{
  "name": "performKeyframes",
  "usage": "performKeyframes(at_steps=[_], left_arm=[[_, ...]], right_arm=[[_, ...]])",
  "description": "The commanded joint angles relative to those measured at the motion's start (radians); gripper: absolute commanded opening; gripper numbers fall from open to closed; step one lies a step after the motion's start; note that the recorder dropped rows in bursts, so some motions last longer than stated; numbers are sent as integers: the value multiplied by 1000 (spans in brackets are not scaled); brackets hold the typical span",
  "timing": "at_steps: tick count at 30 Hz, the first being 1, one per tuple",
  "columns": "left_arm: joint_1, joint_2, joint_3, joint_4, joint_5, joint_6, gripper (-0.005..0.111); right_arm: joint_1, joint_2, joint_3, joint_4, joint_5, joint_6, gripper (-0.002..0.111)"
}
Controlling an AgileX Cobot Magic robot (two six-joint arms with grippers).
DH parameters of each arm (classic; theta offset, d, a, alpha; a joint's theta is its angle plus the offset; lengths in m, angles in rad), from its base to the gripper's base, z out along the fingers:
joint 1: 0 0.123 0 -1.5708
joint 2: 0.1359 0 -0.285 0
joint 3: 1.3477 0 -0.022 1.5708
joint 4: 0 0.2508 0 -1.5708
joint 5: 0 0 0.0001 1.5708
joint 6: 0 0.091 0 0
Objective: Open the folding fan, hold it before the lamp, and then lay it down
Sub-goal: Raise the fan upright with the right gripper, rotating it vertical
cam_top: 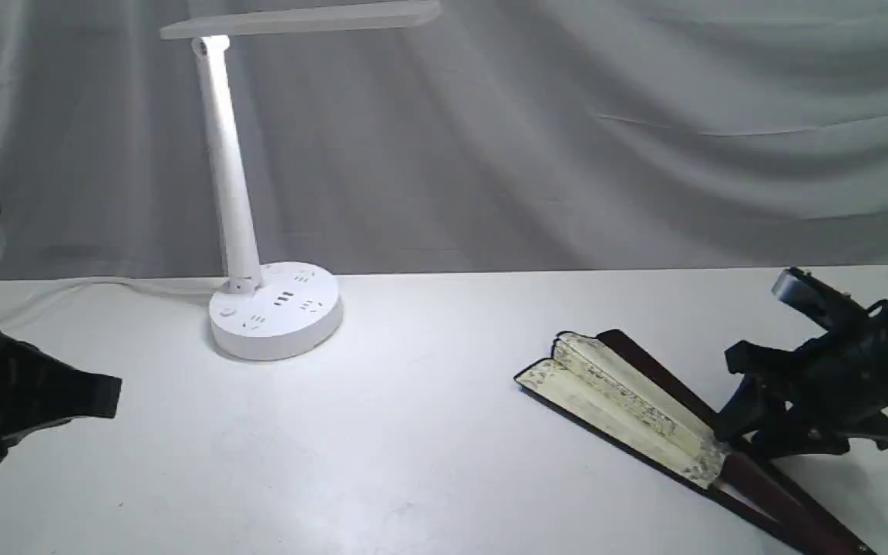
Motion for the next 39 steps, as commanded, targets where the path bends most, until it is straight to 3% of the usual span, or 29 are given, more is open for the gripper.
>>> performKeyframes(at_steps=[1,10,20,29,34,39], left_arm=[[-5,0,-7,-8,-4,-1,0],[-5,0,-7,-8,-4,-1,0],[-5,0,-7,-8,-9,-1,0],[-5,0,-7,-8,-12,-1,0],[-5,0,-7,-8,-24,-1,0],[-5,0,-7,-8,-57,-1,0]], right_arm=[[-8,26,7,83,15,-67,43],[-8,45,7,112,17,-77,40],[-8,50,7,297,119,-125,1],[-8,50,7,363,212,-168,0],[-8,50,7,493,331,-241,0],[-8,50,7,586,331,-259,0]])
